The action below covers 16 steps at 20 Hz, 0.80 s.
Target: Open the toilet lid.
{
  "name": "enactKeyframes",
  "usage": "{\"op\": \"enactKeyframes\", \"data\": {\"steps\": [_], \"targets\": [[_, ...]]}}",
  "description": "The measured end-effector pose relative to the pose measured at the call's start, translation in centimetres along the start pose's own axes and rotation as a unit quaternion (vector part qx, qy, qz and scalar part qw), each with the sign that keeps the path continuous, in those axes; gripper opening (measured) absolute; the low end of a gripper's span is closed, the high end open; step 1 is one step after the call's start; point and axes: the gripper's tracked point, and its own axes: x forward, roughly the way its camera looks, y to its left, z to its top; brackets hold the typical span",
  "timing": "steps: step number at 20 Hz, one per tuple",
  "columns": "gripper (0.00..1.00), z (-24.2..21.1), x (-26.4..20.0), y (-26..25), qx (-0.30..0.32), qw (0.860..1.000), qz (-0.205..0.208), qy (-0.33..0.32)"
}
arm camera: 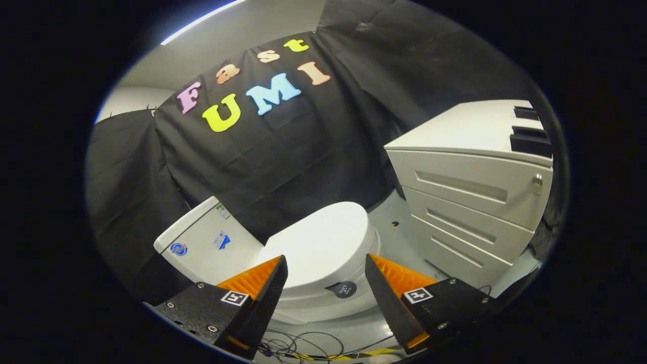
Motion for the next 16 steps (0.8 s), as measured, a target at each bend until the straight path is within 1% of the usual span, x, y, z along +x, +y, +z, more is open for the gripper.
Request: {"op": "enactKeyframes", "data": {"steps": [3,7,12,16], "targets": [[0.95,-0.9,1.4,0.1,0.046,0.999,0.011,0.026],[0.95,-3.1,3.4,-0.1,0.100,0.993,0.024,0.062],[0.95,-6.0,5.3,-0.9,0.152,0.982,0.033,0.106],[0.95,-7.8,6.7,-1.8,0.194,0.972,0.028,0.128]]}}
